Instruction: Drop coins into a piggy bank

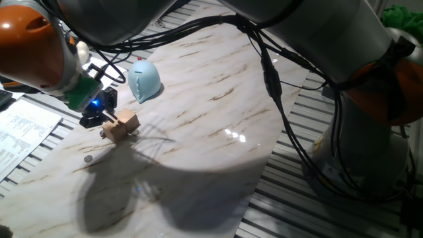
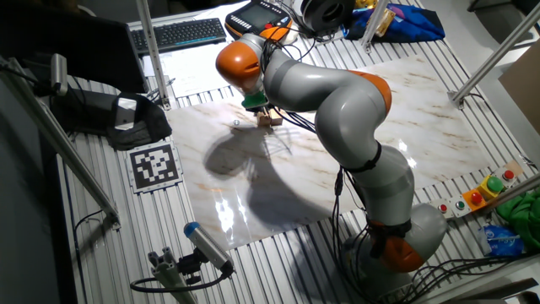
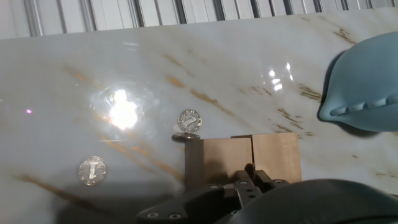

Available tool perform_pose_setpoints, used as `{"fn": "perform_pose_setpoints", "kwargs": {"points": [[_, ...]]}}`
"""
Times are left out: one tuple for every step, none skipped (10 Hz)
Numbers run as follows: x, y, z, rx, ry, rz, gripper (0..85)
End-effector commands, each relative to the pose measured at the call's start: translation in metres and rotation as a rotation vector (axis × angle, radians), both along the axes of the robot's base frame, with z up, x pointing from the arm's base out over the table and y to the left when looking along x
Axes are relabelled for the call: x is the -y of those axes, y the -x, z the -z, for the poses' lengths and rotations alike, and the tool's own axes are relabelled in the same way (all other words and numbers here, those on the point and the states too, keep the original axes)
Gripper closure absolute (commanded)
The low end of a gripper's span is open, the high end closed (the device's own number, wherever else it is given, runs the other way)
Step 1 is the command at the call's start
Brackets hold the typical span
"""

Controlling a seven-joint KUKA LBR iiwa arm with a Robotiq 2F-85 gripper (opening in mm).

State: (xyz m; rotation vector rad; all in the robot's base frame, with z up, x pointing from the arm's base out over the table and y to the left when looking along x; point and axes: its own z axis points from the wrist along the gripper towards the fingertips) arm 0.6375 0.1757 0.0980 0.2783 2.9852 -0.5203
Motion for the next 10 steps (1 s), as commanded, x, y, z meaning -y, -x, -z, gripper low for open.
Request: {"fn": "perform_pose_setpoints", "kwargs": {"points": [[0.0002, 0.0000, 0.0001, 0.002, -0.002, 0.001, 68.0], [0.0002, 0.0002, 0.0002, 0.007, -0.004, 0.005, 68.0], [0.0003, 0.0003, 0.0002, 0.007, -0.004, 0.005, 51.0], [0.0004, 0.0002, 0.0002, 0.006, -0.002, 0.003, 51.0], [0.0004, 0.0002, 0.0003, 0.006, -0.002, 0.003, 51.0], [0.0004, 0.0002, 0.0006, 0.006, -0.001, 0.002, 51.0], [0.0005, 0.0003, 0.0013, 0.002, -0.002, 0.001, 68.0], [0.0008, 0.0004, 0.0018, 0.001, 0.000, -0.003, 68.0], [0.0012, 0.0007, 0.0036, 0.003, 0.008, -0.007, 68.0], [0.0016, 0.0008, 0.0045, 0.007, 0.008, -0.008, 68.0]]}}
